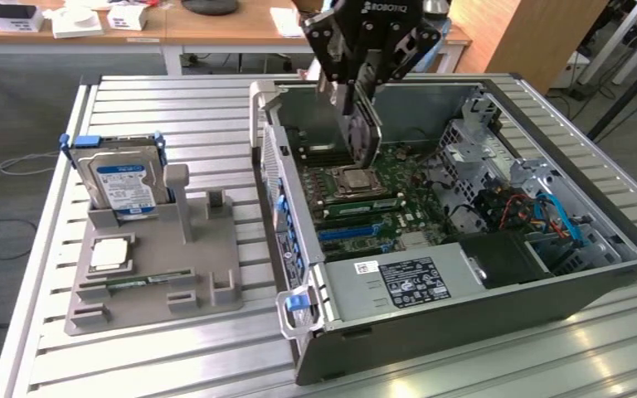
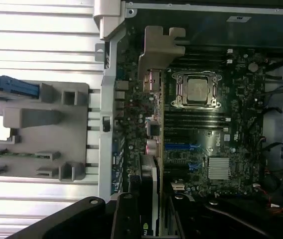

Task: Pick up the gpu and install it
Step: 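Pick up the gpu and move the gpu toward the slot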

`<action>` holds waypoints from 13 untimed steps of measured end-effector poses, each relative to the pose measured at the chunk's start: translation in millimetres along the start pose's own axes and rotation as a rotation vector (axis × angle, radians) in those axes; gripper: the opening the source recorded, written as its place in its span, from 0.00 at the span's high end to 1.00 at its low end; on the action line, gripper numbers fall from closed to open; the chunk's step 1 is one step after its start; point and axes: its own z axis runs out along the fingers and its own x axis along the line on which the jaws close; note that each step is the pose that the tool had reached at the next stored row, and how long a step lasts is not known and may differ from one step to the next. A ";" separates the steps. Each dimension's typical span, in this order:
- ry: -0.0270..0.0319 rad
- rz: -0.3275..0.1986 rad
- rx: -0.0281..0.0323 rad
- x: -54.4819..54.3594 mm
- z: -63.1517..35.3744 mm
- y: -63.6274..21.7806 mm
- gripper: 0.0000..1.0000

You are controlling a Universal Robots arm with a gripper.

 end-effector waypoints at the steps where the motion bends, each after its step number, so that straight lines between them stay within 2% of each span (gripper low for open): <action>1: 0.0001 0.000 0.0001 -19.0 -0.2 -0.3 0.73; 2: 0.0001 0.000 0.0001 -29.3 -0.2 -0.4 0.73; 13: 0.0000 0.000 0.0001 -78.6 -0.5 -0.9 0.73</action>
